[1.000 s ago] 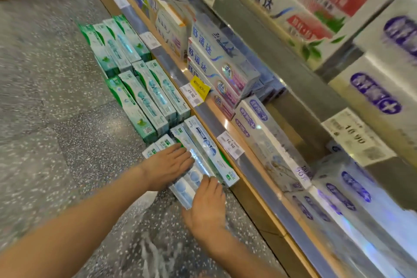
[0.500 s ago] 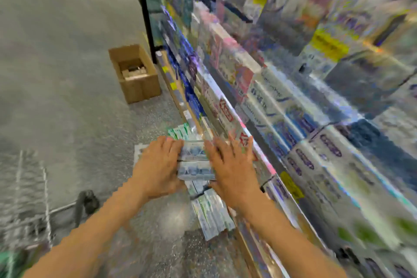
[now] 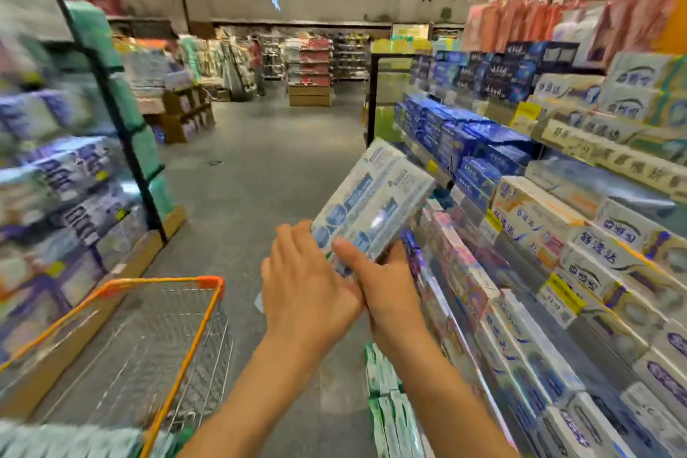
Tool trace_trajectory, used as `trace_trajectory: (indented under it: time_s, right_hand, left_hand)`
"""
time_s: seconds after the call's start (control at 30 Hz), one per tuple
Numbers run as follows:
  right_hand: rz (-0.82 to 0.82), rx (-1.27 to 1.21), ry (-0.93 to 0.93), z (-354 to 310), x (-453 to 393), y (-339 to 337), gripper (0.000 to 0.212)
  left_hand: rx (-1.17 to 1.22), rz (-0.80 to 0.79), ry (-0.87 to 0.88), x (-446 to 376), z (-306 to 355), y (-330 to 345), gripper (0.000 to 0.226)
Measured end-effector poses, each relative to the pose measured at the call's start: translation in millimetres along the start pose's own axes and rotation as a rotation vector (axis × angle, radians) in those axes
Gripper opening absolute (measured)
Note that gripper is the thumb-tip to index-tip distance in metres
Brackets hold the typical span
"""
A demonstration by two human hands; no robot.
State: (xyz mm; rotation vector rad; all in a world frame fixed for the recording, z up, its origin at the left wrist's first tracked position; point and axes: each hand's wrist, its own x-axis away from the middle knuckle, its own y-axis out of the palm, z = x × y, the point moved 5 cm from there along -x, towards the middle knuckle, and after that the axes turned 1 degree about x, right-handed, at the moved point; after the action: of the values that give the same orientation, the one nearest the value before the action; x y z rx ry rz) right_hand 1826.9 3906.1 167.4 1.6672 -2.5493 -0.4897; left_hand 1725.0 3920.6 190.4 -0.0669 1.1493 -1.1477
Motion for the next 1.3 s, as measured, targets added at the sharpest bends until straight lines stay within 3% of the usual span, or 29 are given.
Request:
trace_trajectory:
  time_s: [0.13, 0.27, 0.37, 0.5, 0.6, 0.7, 0.77, 0.87, 0.97, 1.0, 1.1, 1.3]
  right_hand:
    - [-0.1, -0.019, 0.001, -3, 20, 56, 0.048]
    - [-0.273, 0.061, 0.113, 30, 42, 104, 0.059]
    - [-0.412, 0.075, 0.254, 55, 62, 150, 0.08]
    - [-0.52, 0.117, 0.334, 86, 103, 237, 0.105]
    - [-0.591, 0.109, 0.341, 104, 141, 307, 0.089]
    - [-0.661, 0.097, 0.376, 123, 176, 364, 0.055]
    - [-0.683, 0.104, 0.414, 139, 195, 392, 0.053]
    - [-0.617, 0.164, 0.453, 160, 214, 411, 0.048]
    - [-0.457, 0.241, 0.494, 165, 215, 402, 0.072]
    - [-0.403, 0.255, 0.499, 165, 210, 393, 0.067]
    - [-0.245, 0.232, 0.542, 175, 183, 355, 0.012]
    - [-0.024, 0.293, 0.689, 247, 151, 296, 0.01]
  left_hand:
    - [-0.008, -0.012, -0.134, 13, -30, -55, 0.068]
    - [0.244, -0.306, -0.332, 40, -85, -107, 0.096]
    - [0.503, -0.449, -0.537, 50, -133, -155, 0.075]
    - [0.617, -0.321, -0.717, 57, -205, -208, 0.053]
    - [0.686, -0.253, -0.717, 70, -260, -250, 0.067]
    - [0.648, -0.284, -0.675, 87, -316, -293, 0.068]
    - [0.64, -0.309, -0.671, 97, -350, -313, 0.066]
    - [0.642, -0.362, -0.692, 105, -391, -327, 0.068]
    - [0.598, -0.415, -0.717, 108, -418, -325, 0.094]
    - [0.607, -0.417, -0.729, 107, -425, -321, 0.09]
    - [0.647, -0.41, -0.773, 105, -447, -297, 0.061]
    - [0.654, -0.452, -0.851, 100, -472, -239, 0.049]
